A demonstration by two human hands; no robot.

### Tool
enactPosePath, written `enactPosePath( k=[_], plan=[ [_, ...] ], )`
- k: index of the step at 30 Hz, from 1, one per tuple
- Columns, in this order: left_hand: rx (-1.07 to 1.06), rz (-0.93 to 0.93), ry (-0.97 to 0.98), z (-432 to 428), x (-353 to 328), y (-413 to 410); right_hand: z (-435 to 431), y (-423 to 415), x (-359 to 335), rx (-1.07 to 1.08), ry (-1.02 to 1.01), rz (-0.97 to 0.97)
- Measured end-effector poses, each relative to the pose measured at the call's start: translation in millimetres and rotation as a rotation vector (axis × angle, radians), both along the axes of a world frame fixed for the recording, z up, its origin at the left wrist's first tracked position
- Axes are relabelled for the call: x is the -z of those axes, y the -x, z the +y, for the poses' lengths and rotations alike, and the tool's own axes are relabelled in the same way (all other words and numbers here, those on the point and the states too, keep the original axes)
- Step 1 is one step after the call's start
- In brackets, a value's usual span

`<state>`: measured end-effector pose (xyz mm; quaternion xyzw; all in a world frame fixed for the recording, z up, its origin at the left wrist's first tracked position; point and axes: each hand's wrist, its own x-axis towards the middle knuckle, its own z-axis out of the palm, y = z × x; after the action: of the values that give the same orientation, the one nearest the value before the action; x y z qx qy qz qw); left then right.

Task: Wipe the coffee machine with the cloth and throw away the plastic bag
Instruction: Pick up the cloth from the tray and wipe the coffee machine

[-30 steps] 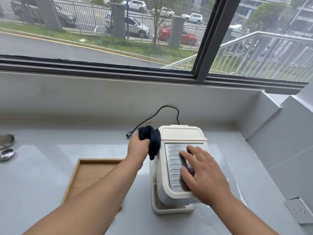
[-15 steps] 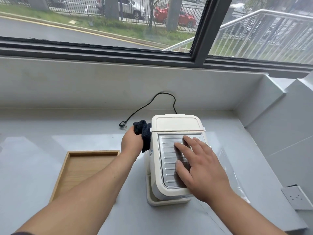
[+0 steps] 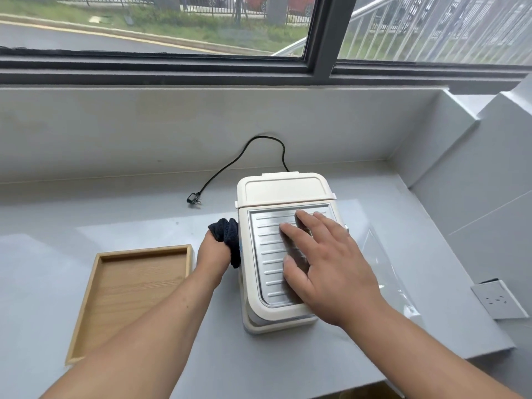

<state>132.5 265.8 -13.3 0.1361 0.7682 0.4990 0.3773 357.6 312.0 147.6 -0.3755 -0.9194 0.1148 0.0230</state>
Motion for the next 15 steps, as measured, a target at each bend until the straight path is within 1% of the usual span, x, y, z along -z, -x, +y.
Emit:
enactPosePath(
  k=[10, 15],
  plan=[
    [0.080, -0.119, 0.125, -33, 34, -22, 0, 0, 2, -0.001, -0.001, 0.023],
    [0.114, -0.111, 0.140, -46, 36, -31, -1, 0, 2, 0.002, 0.003, 0.036]
  ],
)
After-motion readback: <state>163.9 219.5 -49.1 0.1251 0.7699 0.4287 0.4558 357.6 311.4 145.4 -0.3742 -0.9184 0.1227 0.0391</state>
